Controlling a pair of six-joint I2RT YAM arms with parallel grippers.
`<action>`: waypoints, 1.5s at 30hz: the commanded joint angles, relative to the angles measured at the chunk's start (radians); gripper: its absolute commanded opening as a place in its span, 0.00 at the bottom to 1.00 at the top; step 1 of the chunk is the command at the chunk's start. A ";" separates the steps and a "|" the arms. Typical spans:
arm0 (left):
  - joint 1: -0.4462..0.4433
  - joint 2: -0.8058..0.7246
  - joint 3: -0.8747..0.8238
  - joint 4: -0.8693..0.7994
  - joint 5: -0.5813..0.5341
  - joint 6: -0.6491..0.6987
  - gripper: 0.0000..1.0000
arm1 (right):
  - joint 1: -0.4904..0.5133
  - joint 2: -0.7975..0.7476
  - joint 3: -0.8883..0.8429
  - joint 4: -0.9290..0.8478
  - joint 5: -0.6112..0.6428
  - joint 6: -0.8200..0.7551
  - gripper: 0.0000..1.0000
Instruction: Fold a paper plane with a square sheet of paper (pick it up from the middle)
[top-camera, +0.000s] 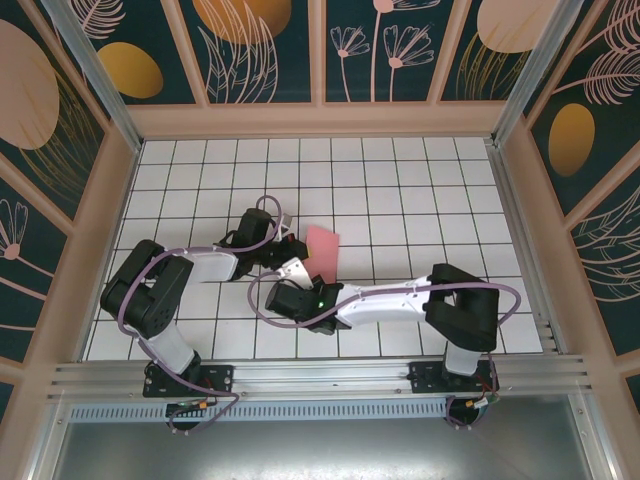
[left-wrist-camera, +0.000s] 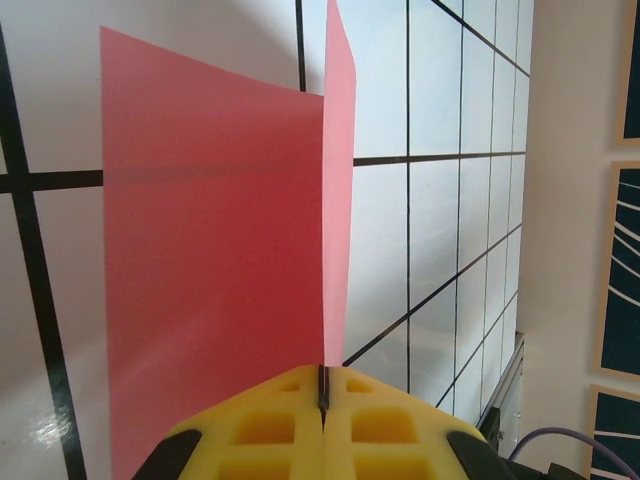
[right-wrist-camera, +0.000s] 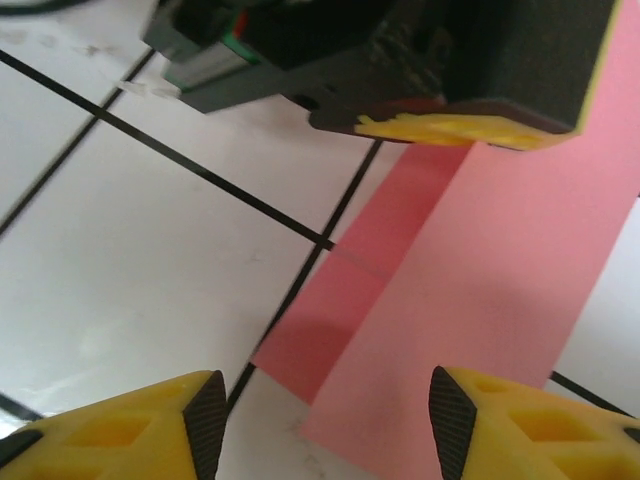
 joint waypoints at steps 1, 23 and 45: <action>0.007 -0.020 -0.010 -0.020 0.006 0.005 0.01 | 0.002 0.009 0.030 -0.052 0.060 -0.010 0.55; 0.007 -0.222 -0.032 -0.229 -0.225 0.017 0.51 | -0.137 -0.225 -0.203 0.248 -0.327 -0.059 0.00; -0.177 -0.281 -0.195 -0.147 -0.231 -0.072 0.16 | -0.512 -0.368 -0.456 0.502 -0.919 -0.086 0.02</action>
